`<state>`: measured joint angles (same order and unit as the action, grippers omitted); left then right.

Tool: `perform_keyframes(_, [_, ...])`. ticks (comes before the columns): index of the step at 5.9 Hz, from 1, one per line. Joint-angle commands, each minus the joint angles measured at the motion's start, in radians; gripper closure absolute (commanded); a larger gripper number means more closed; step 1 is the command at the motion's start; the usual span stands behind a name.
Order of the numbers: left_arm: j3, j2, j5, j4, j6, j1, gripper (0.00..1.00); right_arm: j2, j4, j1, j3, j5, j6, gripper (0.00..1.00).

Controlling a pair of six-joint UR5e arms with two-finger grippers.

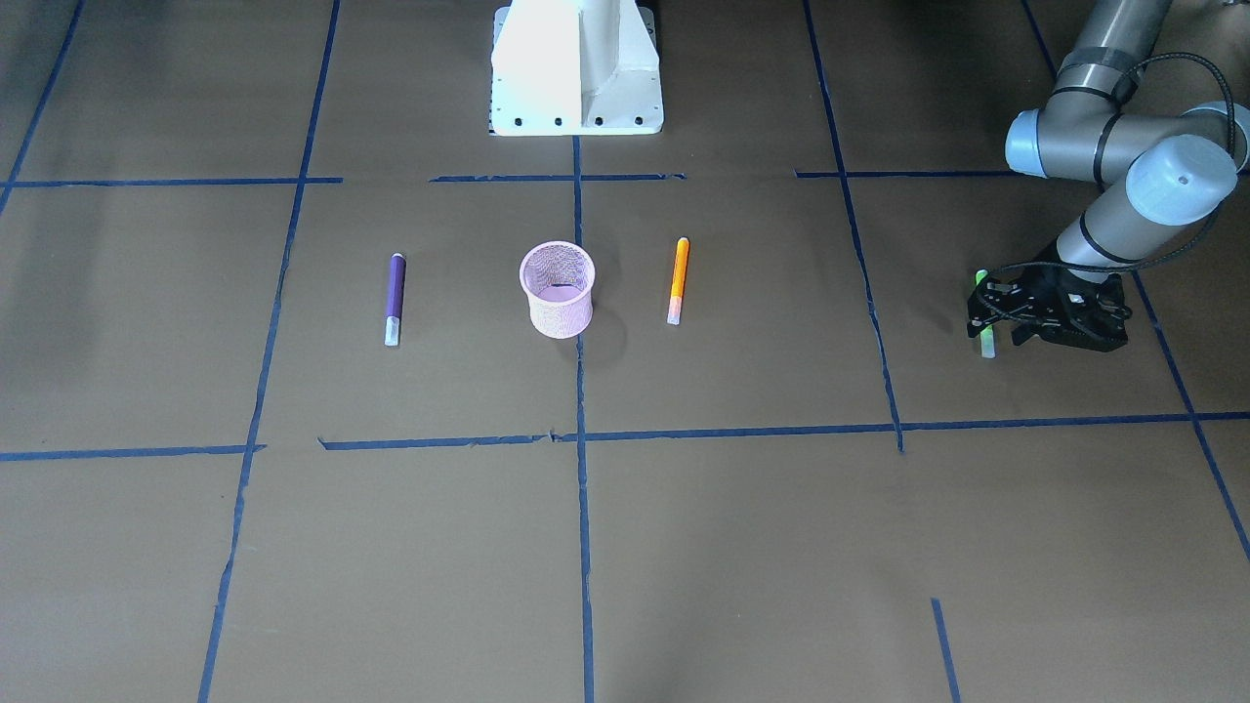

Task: Collect pens into pen holder
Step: 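Lower the left gripper onto the green marker and grasp it upright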

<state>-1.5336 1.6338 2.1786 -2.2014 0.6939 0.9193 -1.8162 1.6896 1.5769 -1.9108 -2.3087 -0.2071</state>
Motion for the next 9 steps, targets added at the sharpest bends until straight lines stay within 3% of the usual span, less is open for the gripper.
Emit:
perform_keyframes(1, [0.001,0.0,0.0,0.0,0.004,-0.008,0.49,0.0,0.001,0.0,0.001,0.0,0.0,0.0])
perform_keyframes(2, [0.001,-0.002,-0.002,0.0,0.015,-0.023,0.58,0.0,-0.001,0.0,0.001,0.0,0.0,0.0])
perform_keyframes(4, [-0.002,-0.002,-0.002,0.0,0.015,-0.023,1.0,0.0,0.001,0.0,0.001,0.0,0.002,0.0])
perform_keyframes(7, [-0.124,-0.02,-0.017,0.002,0.022,-0.016,1.0,-0.002,0.001,0.0,0.001,-0.002,0.002,0.0])
perform_keyframes(8, [-0.196,-0.017,-0.101,0.0,0.018,-0.017,1.0,-0.002,-0.001,0.0,-0.001,-0.002,0.002,0.0])
perform_keyframes(9, [-0.259,0.001,-0.12,-0.001,0.022,-0.023,1.0,-0.002,-0.001,0.0,-0.001,-0.002,0.002,0.0])
